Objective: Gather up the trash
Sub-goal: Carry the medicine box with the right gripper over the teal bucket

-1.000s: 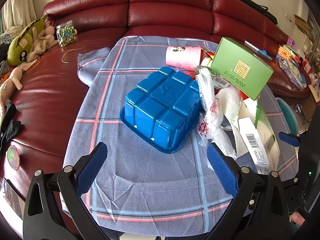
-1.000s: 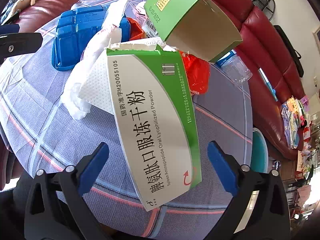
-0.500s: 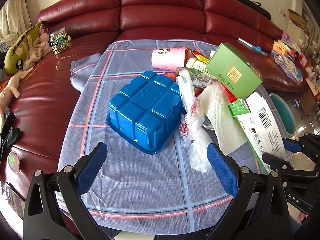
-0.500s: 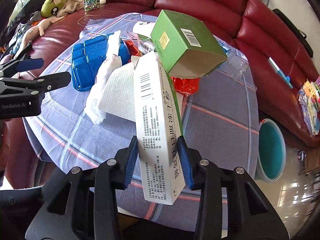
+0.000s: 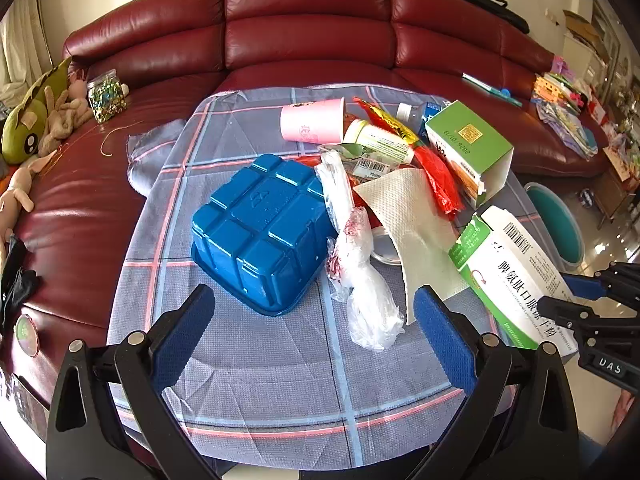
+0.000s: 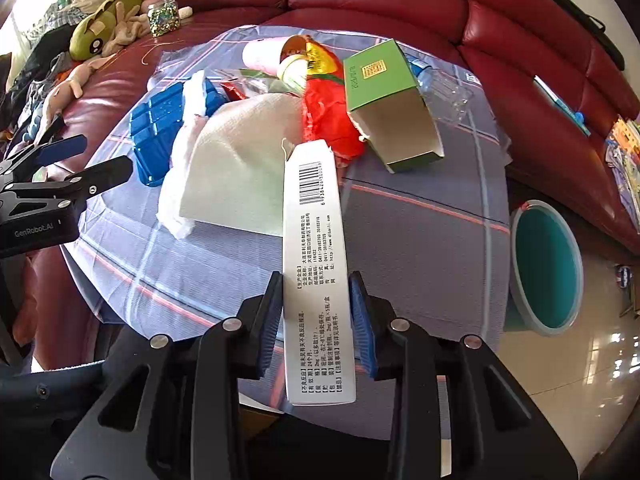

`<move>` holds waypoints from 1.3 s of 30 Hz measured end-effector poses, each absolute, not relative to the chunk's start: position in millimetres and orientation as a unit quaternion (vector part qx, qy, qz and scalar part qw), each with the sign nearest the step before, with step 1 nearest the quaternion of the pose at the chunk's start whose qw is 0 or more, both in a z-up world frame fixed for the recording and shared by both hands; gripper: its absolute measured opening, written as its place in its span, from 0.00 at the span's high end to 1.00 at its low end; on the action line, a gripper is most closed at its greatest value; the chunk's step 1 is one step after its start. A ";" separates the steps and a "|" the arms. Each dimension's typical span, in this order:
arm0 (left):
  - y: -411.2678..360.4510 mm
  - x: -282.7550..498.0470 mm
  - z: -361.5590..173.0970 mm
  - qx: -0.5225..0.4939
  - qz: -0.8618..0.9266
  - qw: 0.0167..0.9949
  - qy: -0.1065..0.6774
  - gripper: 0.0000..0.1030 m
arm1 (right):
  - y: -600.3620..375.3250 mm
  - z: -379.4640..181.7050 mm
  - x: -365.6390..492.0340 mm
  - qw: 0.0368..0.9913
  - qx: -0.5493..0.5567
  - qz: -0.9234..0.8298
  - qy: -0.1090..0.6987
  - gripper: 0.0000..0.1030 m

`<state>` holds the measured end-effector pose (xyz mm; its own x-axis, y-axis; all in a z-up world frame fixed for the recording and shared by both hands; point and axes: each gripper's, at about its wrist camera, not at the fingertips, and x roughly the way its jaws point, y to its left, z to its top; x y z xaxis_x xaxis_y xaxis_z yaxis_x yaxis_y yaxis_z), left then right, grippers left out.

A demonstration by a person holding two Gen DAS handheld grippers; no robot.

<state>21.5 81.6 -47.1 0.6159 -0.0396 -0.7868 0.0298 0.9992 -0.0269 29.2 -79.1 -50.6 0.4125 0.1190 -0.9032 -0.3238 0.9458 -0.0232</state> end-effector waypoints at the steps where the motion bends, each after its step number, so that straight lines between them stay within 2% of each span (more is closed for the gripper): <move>1: 80.2 22.7 -47.8 -0.005 -0.020 0.898 0.439 0.04 | -82.4 -52.5 31.8 0.830 -0.092 0.135 0.534 0.69; 7: 74.8 25.2 -50.1 -0.004 -0.022 0.897 0.442 0.04 | -74.4 -77.0 49.5 0.811 -0.095 0.148 0.558 0.65; 9: 72.4 27.2 -49.2 0.004 -0.021 0.896 0.444 0.04 | -74.4 -80.9 53.4 0.810 -0.095 0.147 0.559 0.71; 14: 59.5 36.5 -44.7 0.012 -0.032 0.895 0.445 0.04 | -92.7 -50.4 47.2 0.833 -0.067 0.150 0.528 0.71; 25: -36.8 76.2 -31.0 0.067 -0.109 0.887 0.444 0.04 | -207.0 -13.8 54.7 0.871 0.016 0.063 0.487 0.71; 33: -118.2 120.2 -48.6 0.089 -0.128 0.873 0.462 0.04 | -277.9 -21.8 66.2 0.879 0.069 0.034 0.470 0.71; 39: -143.5 155.1 -69.8 0.090 -0.107 0.869 0.474 0.23 | -306.8 -44.3 74.5 0.873 0.093 0.033 0.479 0.71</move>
